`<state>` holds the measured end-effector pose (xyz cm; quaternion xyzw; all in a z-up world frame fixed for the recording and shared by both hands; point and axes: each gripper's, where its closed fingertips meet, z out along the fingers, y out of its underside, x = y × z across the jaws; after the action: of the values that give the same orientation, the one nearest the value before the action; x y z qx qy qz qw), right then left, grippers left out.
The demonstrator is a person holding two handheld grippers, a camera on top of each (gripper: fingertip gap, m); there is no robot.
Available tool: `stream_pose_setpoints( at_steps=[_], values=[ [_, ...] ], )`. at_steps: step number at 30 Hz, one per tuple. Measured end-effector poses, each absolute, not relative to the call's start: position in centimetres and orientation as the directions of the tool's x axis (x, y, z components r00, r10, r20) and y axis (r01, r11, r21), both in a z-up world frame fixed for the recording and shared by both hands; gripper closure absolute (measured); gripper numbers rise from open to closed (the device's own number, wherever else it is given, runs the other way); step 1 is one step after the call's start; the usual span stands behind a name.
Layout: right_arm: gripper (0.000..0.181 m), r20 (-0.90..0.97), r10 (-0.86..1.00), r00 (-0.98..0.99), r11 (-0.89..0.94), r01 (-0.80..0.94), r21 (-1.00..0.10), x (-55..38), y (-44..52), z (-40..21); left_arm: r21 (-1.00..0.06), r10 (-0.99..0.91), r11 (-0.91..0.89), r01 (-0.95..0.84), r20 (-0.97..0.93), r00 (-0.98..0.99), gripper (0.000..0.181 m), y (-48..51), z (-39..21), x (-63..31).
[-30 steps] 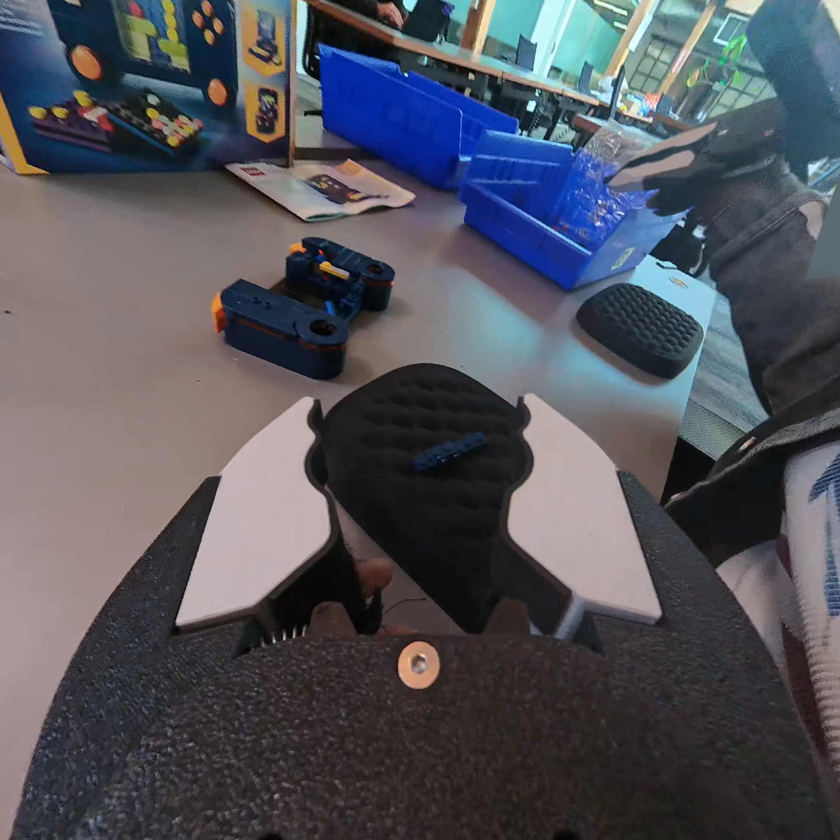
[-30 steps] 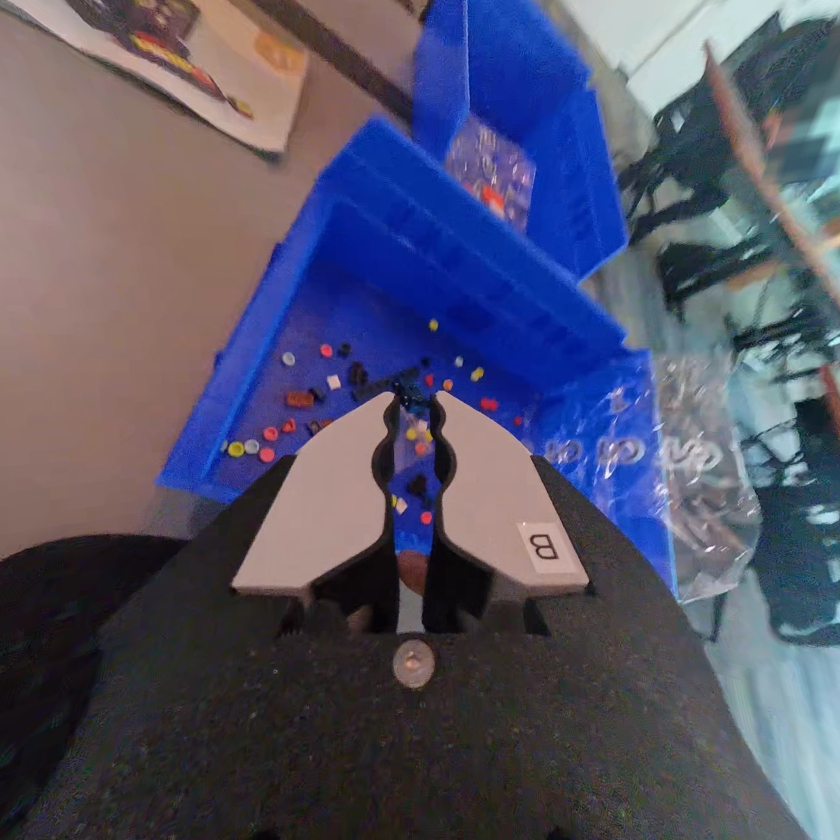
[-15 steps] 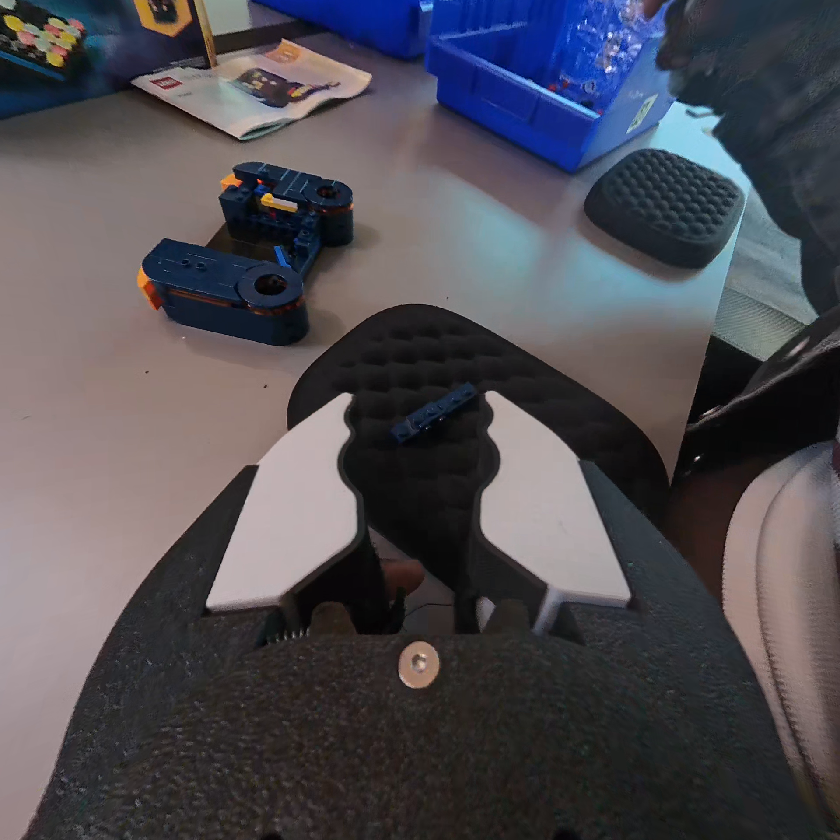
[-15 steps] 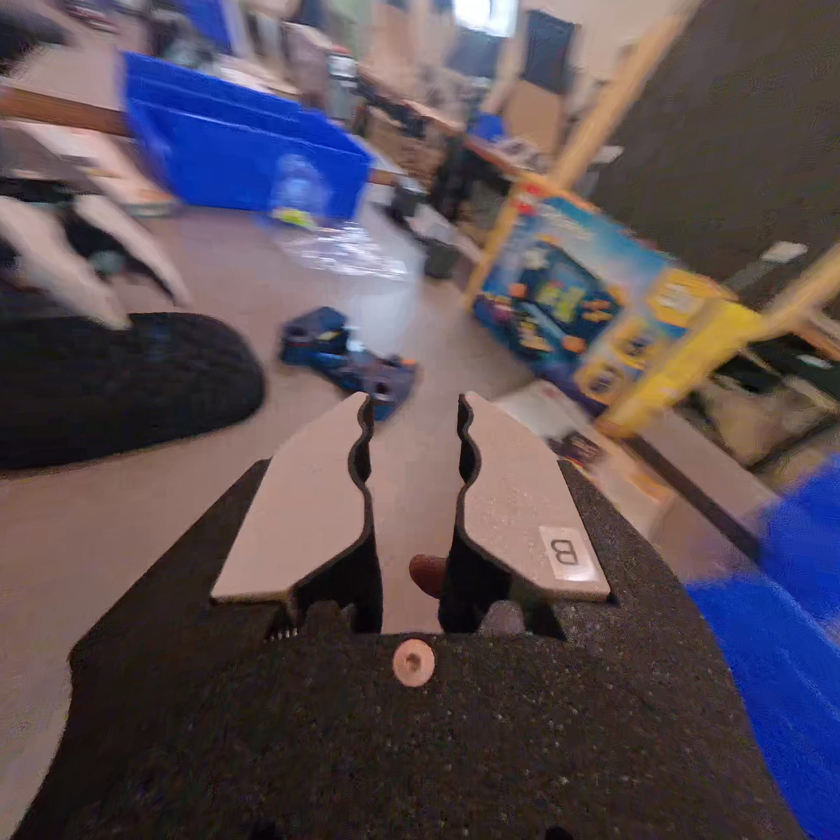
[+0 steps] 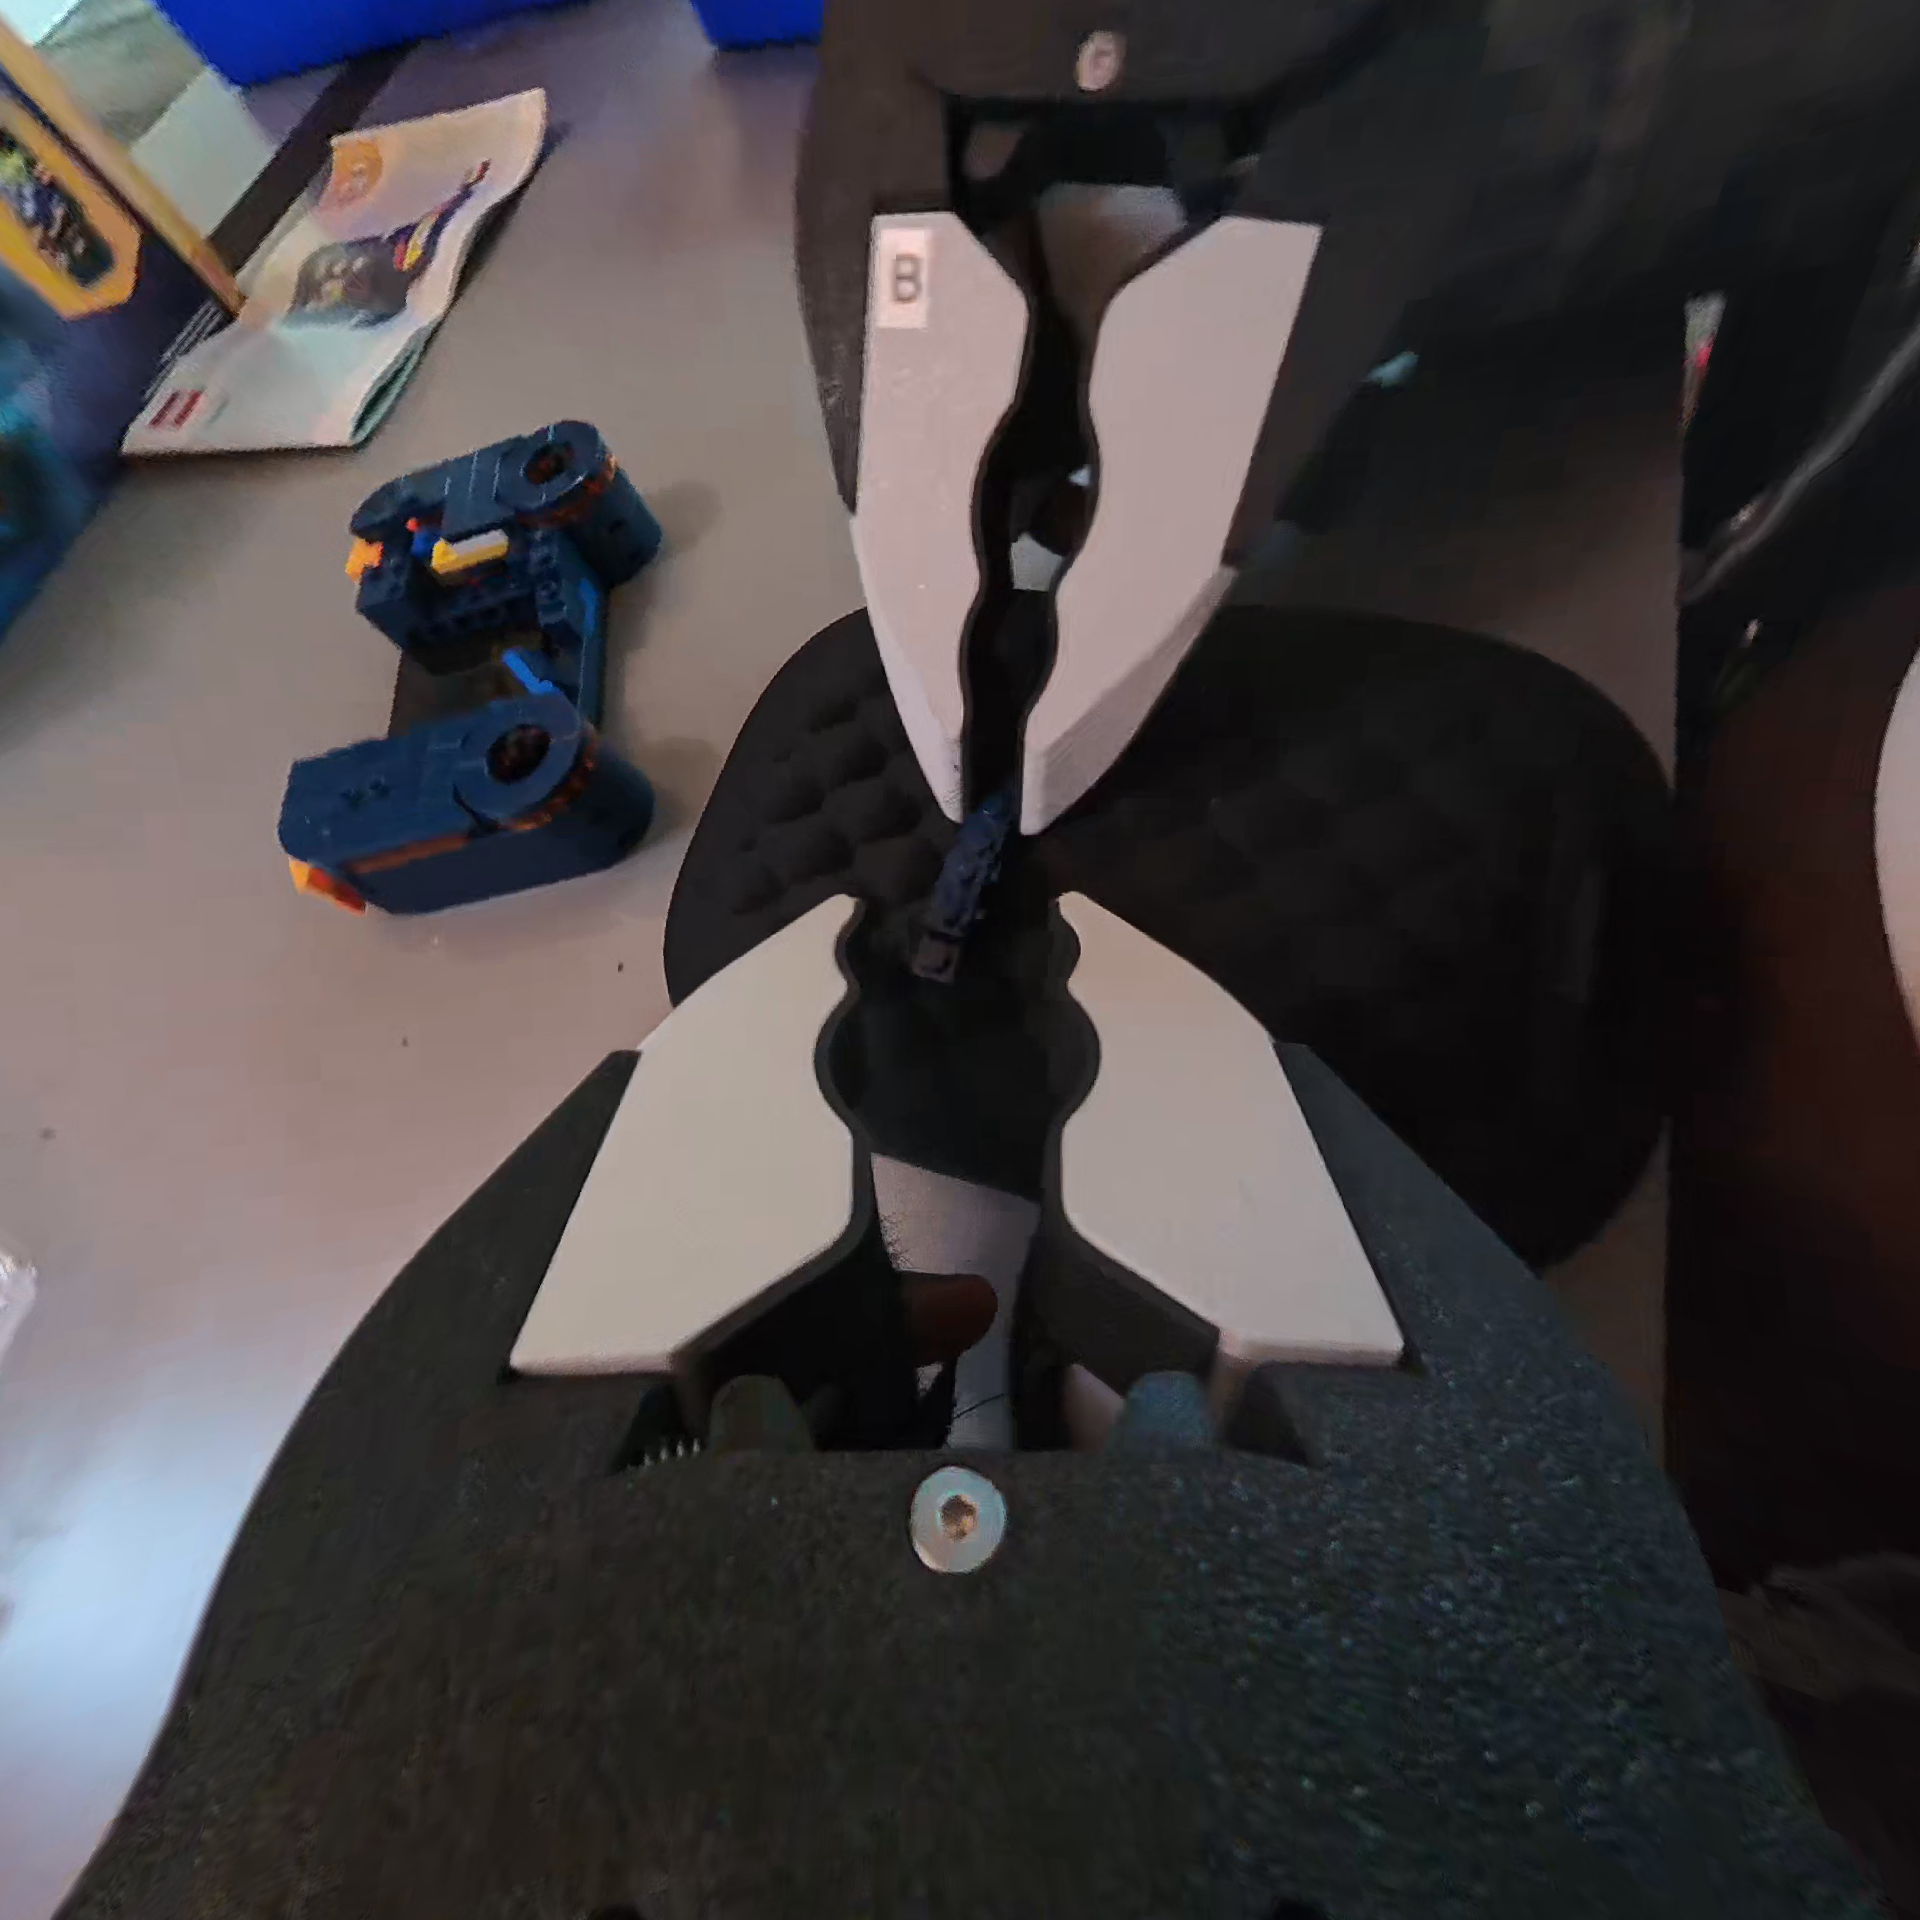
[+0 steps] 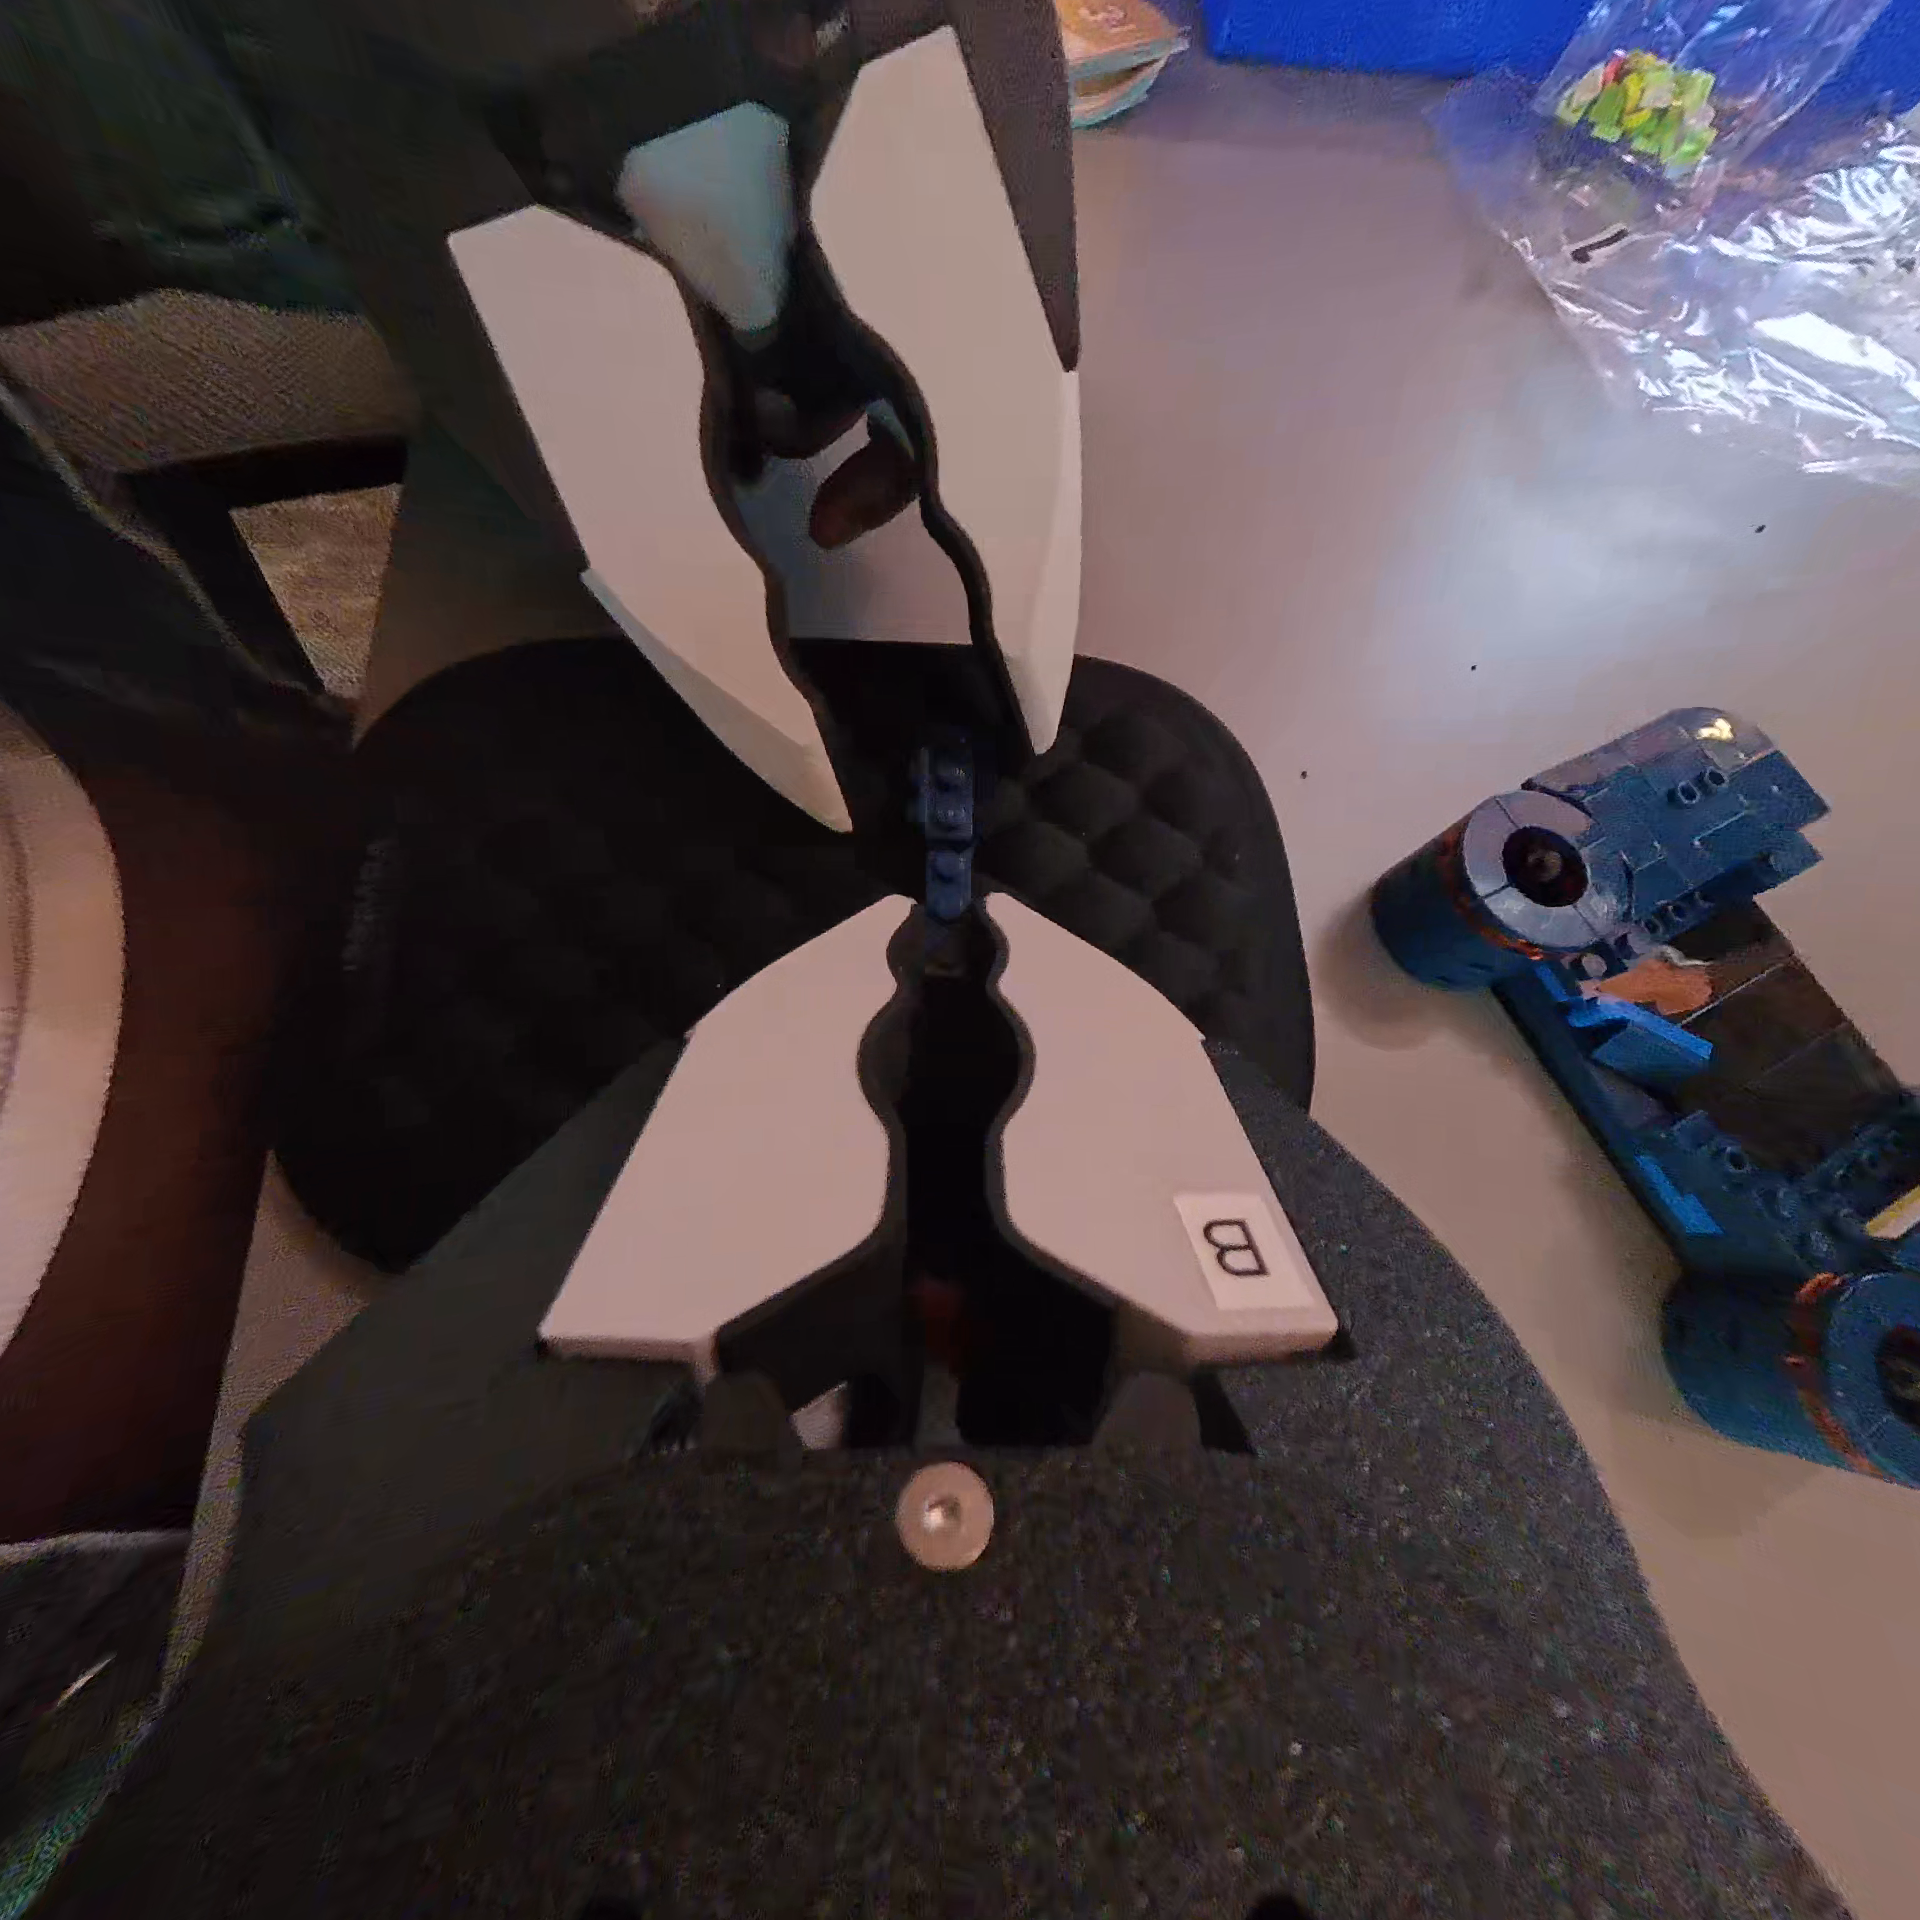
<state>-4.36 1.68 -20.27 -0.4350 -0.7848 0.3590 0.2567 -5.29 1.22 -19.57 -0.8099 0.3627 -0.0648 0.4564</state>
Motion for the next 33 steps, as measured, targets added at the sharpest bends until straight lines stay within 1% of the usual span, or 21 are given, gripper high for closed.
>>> stream_pose_setpoints(
  at_steps=[3,6,8,10,13,15,16,17,18,19,20,21,23,24,25,26,28,29,30,31,33],
  values=[
    [0.173,0.145,0.835,-0.531,0.441,0.486,-0.755,-4.3,1.7,-20.3,-0.723,-0.717,-0.282,-0.631,-0.278,0.639,0.161,1.3,-19.6,-5.5],
    [0.172,0.189,0.805,-0.562,0.508,0.489,-0.710,-4.5,1.8,-20.3,-0.669,-0.779,-0.274,-0.691,-0.267,0.568,0.169,1.2,-19.8,-5.1],
    [0.173,0.228,0.780,-0.583,0.558,0.483,-0.674,-4.6,1.9,-20.3,-0.649,-0.785,-0.263,-0.714,-0.286,0.550,0.170,1.4,-20.0,-5.0],
    [0.172,0.247,0.772,-0.585,0.579,0.488,-0.653,-4.6,2.0,-20.5,-0.664,-0.774,-0.290,-0.689,-0.261,0.577,0.170,1.4,-19.9,-5.0],
    [0.172,0.262,0.769,-0.582,0.594,0.502,-0.628,-4.6,1.9,-20.8,-0.760,-0.725,-0.322,-0.564,-0.186,0.664,0.171,1.4,-19.7,-4.8],
    [0.173,0.305,0.756,-0.579,0.625,0.502,-0.598,-4.7,1.9,-21.1,-0.843,-0.677,-0.330,-0.425,-0.102,0.729,0.170,1.4,-18.9,-4.4],
    [0.172,0.319,0.754,-0.575,0.634,0.508,-0.583,-4.8,1.9,-21.4,-0.938,-0.668,-0.255,-0.233,-0.004,0.744,0.172,1.5,-16.0,-3.5],
    [0.172,0.334,0.747,-0.574,0.646,0.510,-0.568,-4.7,1.9,-21.4,-0.978,-0.662,-0.204,-0.040,0.107,0.742,0.172,1.4,-13.0,-3.4],
    [0.172,0.342,0.737,-0.583,0.659,0.507,-0.556,-4.5,1.9,-21.2,-0.981,-0.600,-0.194,-0.026,0.097,0.794,0.172,1.9,-12.1,-4.7],
    [0.172,0.331,0.745,-0.579,0.647,0.506,-0.570,-4.5,1.9,-21.1,-0.978,-0.515,-0.184,-0.102,0.008,0.857,0.171,2.3,-12.3,-6.5],
    [0.172,0.302,0.767,-0.567,0.614,0.508,-0.604,-4.6,1.9,-21.0,-0.975,-0.483,-0.194,-0.110,-0.003,0.876,0.172,2.2,-12.5,-7.6],
    [0.172,0.265,0.791,-0.552,0.571,0.510,-0.643,-4.6,1.9,-20.9,-0.976,-0.487,-0.208,-0.057,0.054,0.872,0.171,1.8,-12.5,-8.0],
    [0.172,0.207,0.824,-0.528,0.499,0.502,-0.706,-4.5,1.9,-20.6,-0.984,-0.491,-0.149,0.096,0.158,0.857,0.172,0.9,-11.4,-8.6],
    [0.163,0.185,0.836,-0.517,0.471,0.503,-0.724,-4.5,2.0,-20.5,-0.973,-0.491,-0.149,0.178,0.229,0.840,0.171,0.6,-11.2,-8.7],
    [0.149,0.179,0.855,-0.488,0.444,0.507,-0.739,-4.5,2.4,-20.2,-0.953,-0.487,-0.168,0.250,0.301,0.820,0.171,0.4,-11.1,-8.8],
    [0.140,0.167,0.863,-0.477,0.424,0.504,-0.752,-4.4,2.6,-19.9,-0.934,-0.476,-0.173,0.313,0.358,0.803,0.171,0.3,-11.1,-8.8],
    [0.138,0.137,0.865,-0.484,0.392,0.480,-0.785,-4.2,2.4,-19.2,-0.883,-0.478,-0.146,0.447,0.458,0.749,0.172,0.1,-10.4,-8.8],
    [0.138,0.142,0.873,-0.466,0.374,0.453,-0.810,-4.3,2.5,-18.5,-0.834,-0.495,-0.158,0.528,0.530,0.689,0.171,0.0,-10.1,-8.5],
    [0.144,0.155,0.874,-0.460,0.358,0.394,-0.847,-4.6,2.3,-17.5,-0.770,-0.534,-0.189,0.609,0.601,0.594,0.171,-0.2,-9.6,-7.9],
    [0.151,0.181,0.872,-0.456,0.344,0.305,-0.888,-4.8,1.8,-16.0,-0.691,-0.579,-0.224,0.687,0.662,0.477,0.171,-0.4,-8.8,-7.4],
    [0.153,0.254,0.853,-0.455,0.324,0.081,-0.943,-5.1,0.3,-12.4,-0.533,-0.633,-0.276,0.800,0.727,0.266,0.171,-0.6,-7.6,-7.0]
  ],
)
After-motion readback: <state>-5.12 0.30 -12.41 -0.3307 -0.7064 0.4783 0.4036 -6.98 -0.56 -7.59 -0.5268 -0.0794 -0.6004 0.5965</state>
